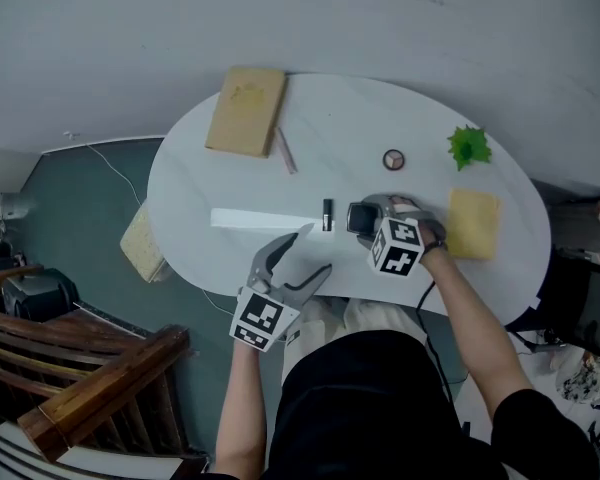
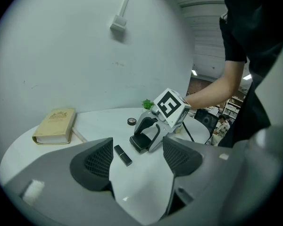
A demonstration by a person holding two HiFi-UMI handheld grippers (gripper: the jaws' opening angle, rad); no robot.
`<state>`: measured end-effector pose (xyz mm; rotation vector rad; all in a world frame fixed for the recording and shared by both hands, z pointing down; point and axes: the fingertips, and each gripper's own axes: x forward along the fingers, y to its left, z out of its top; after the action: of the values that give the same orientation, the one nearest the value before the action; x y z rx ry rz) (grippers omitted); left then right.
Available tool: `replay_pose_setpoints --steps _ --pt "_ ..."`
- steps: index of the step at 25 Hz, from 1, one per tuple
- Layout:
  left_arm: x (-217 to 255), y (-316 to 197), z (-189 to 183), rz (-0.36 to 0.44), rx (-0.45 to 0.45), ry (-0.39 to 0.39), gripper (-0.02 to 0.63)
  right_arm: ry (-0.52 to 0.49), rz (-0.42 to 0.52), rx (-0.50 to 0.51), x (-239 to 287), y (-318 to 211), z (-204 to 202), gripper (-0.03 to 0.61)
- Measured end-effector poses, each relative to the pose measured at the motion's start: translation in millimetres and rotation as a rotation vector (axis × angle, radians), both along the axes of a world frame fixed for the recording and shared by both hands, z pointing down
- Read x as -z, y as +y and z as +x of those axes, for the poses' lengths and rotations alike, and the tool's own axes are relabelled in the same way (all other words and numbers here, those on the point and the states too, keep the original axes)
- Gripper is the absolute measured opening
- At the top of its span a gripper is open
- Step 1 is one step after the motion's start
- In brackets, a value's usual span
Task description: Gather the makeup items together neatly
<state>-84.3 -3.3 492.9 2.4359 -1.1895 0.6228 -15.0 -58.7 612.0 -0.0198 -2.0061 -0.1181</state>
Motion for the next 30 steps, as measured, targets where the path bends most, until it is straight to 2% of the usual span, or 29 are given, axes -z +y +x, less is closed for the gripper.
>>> replay_pose_setpoints --steps 6,14,30 --pt "-2 -1 -5 -0.003 0.027 -0.003 0.325 0.02 -0.006 0.044 -13 -1 -6 0.313" --pt "-9 -1 -5 -0.016 0.018 -0.003 0.325 0.031 -0.013 0.075 -17 0 -12 0.313" --pt "-8 -2 -7 -0.019 0.007 -0.018 0.325 0.025 -0.047 0.085 -19 2 -12 0.313"
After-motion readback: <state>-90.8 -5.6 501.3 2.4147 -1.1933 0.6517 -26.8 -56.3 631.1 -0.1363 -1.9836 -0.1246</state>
